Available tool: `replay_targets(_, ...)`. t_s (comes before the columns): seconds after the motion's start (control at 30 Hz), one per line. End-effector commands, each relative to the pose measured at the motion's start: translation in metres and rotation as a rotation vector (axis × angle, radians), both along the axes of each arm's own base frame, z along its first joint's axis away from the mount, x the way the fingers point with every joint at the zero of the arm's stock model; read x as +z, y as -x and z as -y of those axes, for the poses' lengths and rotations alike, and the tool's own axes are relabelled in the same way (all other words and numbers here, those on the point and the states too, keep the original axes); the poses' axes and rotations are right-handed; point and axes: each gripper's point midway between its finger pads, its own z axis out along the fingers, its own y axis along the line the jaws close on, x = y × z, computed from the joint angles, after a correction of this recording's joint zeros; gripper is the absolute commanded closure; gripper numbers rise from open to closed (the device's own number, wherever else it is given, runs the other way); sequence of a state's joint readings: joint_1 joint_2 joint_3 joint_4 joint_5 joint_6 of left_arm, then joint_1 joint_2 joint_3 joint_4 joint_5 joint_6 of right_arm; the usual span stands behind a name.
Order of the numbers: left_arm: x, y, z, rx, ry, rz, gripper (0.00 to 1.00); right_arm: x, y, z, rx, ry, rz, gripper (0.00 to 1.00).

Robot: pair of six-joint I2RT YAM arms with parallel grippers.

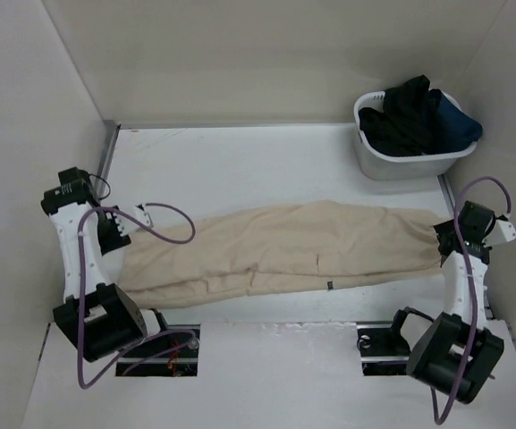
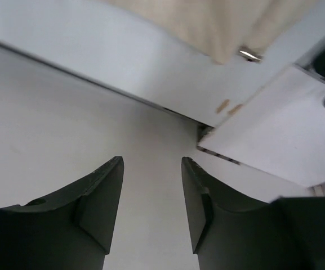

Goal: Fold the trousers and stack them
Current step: Fold the trousers

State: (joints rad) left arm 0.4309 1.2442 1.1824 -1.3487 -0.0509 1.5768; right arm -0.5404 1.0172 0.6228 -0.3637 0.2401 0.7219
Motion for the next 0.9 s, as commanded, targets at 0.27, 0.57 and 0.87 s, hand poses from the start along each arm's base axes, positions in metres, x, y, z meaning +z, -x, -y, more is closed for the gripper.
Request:
replay_targets(0.27, -0.045, -0.101, 0.174, -0.282, 0.243, 0.173, 0.52, 0.009, -0.043, -0.227, 0.817, 0.073, -0.131, 0.59)
replay_targets(0.57, -0.106, -0.051, 0.304, -0.62, 0.341, -0.123, 0.52, -0.08, 0.006, -0.33, 1.107, 0.018, -0.463, 0.56)
replay_targets(0.87, -0.17, -0.121, 0.297, -0.414, 0.261, -0.097, 0.55, -0.087, -0.033, -0.326, 0.954, -0.051, -0.409, 0.56)
